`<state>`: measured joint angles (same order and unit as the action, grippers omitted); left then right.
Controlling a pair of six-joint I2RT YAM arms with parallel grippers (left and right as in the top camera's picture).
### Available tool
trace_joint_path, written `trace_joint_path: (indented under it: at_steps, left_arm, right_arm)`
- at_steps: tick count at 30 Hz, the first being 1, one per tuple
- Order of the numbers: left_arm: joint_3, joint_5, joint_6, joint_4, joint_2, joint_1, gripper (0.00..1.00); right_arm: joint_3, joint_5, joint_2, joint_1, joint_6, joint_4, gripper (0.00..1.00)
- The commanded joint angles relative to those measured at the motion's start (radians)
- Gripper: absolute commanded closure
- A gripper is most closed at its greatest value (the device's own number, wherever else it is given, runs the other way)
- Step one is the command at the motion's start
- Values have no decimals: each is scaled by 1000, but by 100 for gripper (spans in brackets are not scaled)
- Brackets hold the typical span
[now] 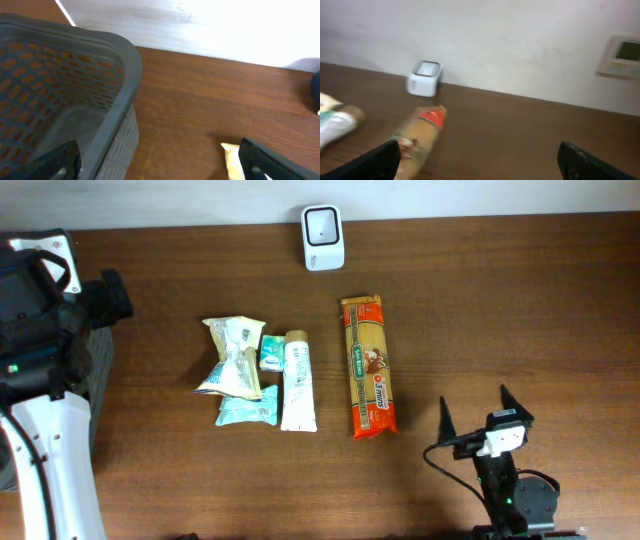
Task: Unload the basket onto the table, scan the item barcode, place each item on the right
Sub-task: 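Reach the right gripper to the spaghetti pack and grasp it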
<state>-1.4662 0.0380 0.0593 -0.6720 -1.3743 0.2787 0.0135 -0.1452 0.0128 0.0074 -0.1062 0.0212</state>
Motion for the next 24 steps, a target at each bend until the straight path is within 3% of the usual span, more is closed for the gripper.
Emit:
trace_joint_path:
  at_steps: [1,5,9,14,17,19,23,24]
  left_arm:
    - [-8,-16,-10,-3,20,1,1]
    - [-8,-16,-10,-26,20,1,1]
    - [-8,-16,-10,-25,20,1,1]
    - [-8,-16,-10,-25,20,1,1]
    - [-8,-16,-10,-25,20,1,1]
    - [-8,-16,-10,-25,20,1,1]
    - [-8,-16,-10,-26,20,1,1]
    - [-8,-16,-10,-26,20,1,1]
  right_arm:
    - [32,-132,6,-1,66,0,1]
    - [151,-184,85,-1,66,-51,1]
    - [394,-240,298,-1,61,-203,1]
    - [808,-248,657,-1,53,-562,2]
    - [1063,-248,873,-1,-37,-822,2]
    - [1132,-248,958,-1,-36,-864,2]
    - [1143,-432,1107,6,32,-801,0]
    - [1143,-419,1150,30,32,-793,5]
